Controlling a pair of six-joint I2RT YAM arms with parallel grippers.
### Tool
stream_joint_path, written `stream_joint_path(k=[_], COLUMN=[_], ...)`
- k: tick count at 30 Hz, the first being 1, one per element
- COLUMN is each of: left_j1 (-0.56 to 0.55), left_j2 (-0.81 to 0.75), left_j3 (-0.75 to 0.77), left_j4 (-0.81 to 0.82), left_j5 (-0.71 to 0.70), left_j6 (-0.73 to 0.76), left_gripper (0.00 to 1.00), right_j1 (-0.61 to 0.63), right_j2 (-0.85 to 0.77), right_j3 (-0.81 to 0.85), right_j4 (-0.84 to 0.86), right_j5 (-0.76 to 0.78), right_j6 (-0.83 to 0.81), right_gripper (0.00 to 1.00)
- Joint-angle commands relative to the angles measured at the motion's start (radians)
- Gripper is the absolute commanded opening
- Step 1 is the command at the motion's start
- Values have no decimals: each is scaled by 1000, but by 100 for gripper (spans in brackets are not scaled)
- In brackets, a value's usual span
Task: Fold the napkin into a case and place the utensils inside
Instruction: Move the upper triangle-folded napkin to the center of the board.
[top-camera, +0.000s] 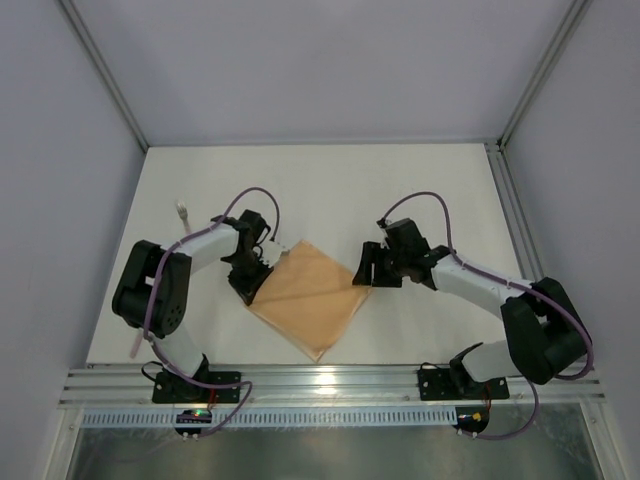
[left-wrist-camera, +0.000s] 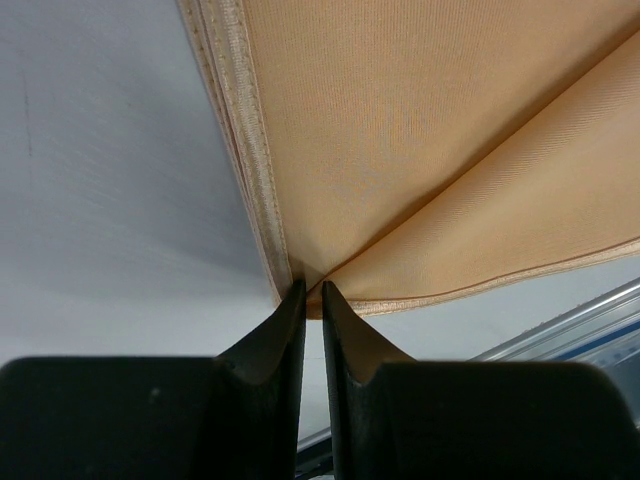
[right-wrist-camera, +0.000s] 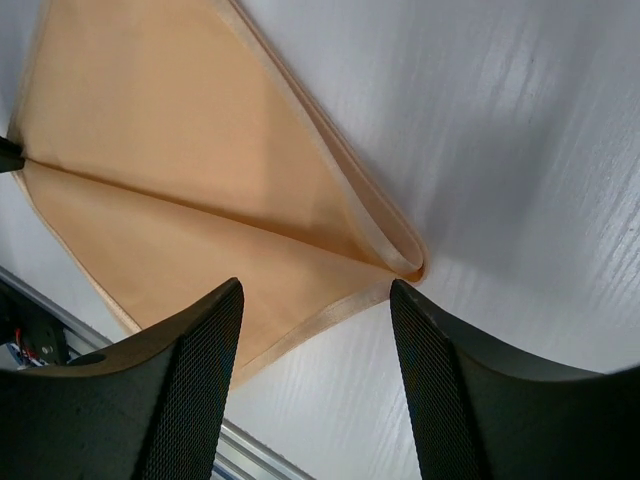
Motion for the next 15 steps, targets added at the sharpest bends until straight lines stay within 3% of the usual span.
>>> stream_joint_path(k=[1,15], left_j1=[-1,-1], left_j2=[-16,-9], left_j3=[-21,-37], left_j4=[40,62], left_j5=[-21,-27], left_j6=[24,22], left_gripper=[14,14], right_j1=[-11,-18], right_j2=[44,113], right_j3=[-13,-96], right_j4=[59,139], right_j5=[-4,44], right_j6=[43,60], right_gripper=[65,45])
